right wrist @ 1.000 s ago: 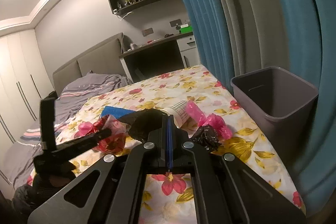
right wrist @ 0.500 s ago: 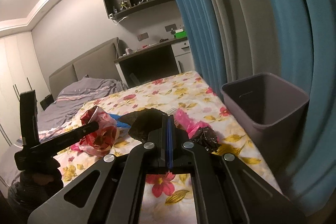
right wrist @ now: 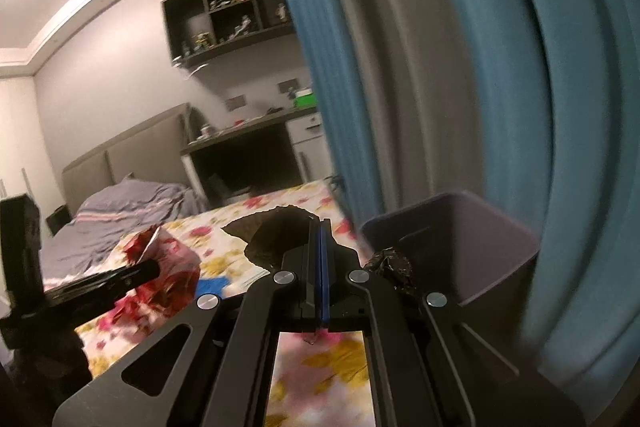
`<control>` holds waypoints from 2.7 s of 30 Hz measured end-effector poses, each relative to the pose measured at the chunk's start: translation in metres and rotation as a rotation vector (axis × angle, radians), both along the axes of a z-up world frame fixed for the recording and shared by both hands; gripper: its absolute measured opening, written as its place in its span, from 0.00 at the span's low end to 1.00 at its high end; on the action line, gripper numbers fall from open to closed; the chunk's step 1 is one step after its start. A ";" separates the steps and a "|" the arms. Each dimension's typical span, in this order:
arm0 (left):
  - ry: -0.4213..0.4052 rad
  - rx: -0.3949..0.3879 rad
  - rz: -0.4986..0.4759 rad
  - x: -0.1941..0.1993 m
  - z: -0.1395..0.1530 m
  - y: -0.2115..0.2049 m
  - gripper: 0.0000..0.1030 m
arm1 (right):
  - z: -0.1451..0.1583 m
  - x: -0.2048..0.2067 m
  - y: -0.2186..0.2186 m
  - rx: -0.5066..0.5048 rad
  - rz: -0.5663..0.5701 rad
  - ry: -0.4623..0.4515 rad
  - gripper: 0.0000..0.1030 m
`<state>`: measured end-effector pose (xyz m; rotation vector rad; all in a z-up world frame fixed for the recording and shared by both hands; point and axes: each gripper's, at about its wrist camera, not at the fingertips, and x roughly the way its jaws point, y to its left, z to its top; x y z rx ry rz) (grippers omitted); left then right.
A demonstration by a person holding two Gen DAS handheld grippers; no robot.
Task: Collect trash
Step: 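Carry the black bag and red bag over the grey bin with both tools, then open both tools to drop the black and red bags into the bin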
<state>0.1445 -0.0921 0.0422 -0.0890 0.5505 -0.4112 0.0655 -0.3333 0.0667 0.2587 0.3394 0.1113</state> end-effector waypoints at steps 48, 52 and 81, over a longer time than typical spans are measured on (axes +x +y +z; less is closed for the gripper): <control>0.254 0.024 -0.213 0.172 -0.065 -0.216 0.20 | -0.080 0.092 -0.115 -0.035 -0.203 0.212 0.01; 0.271 0.031 -0.213 0.176 -0.070 -0.220 0.20 | -0.082 0.095 -0.115 -0.040 -0.201 0.225 0.01; 0.328 0.005 -0.227 0.192 -0.086 -0.230 0.20 | -0.089 0.104 -0.112 -0.065 -0.180 0.244 0.01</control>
